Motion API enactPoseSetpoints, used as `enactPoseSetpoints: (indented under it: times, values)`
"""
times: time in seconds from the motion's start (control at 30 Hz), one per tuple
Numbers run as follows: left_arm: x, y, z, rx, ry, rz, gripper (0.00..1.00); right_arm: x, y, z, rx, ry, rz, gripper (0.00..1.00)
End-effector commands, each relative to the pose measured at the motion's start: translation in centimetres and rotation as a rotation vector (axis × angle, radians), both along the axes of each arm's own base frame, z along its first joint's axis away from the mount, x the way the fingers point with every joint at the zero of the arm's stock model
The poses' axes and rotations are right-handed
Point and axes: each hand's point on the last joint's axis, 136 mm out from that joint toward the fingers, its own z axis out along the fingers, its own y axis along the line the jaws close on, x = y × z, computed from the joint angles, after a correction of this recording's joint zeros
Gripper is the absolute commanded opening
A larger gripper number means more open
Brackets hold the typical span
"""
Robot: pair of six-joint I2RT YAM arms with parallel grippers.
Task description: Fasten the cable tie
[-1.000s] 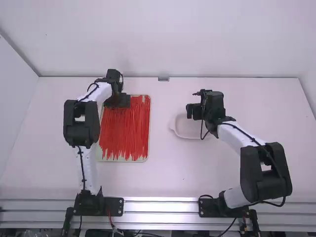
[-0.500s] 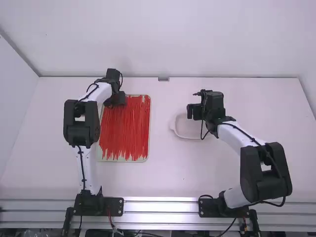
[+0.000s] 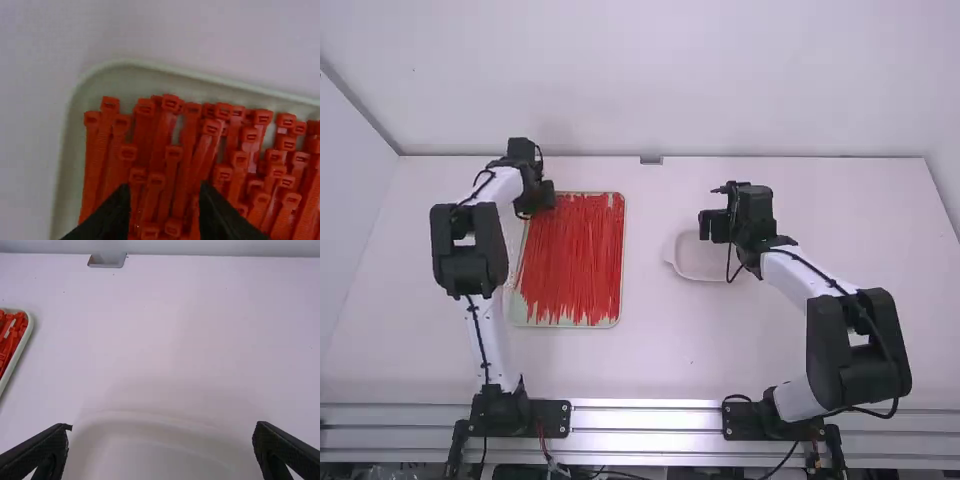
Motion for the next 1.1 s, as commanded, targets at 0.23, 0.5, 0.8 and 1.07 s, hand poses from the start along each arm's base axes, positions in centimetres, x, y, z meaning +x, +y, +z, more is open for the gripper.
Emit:
enactPoseSetpoints:
  times: [0.23,0.5,0.8,1.07]
  values:
    - [0.5,-4.5,0.0,-0.013,-0.021,-0.108,0.26,0.8,-0.1,0.7,0.000,-0.019,-0.007,0.98]
    - [0.2,-3.2,-0.1,0.025,-0.004,-0.057,0.15,0.7,-0.2,0.6,-0.003,-0.011,-0.008,0.98]
    - [-0.1,-2.6,-0.2,0.034,0.010,-0.049,0.20,0.6,-0.1,0.5,-0.003,-0.007,-0.007,0.98]
    - [-0.6,-2.1,-0.4,0.055,0.031,-0.040,0.22,0.6,-0.1,0.4,-0.004,-0.005,-0.007,0.98]
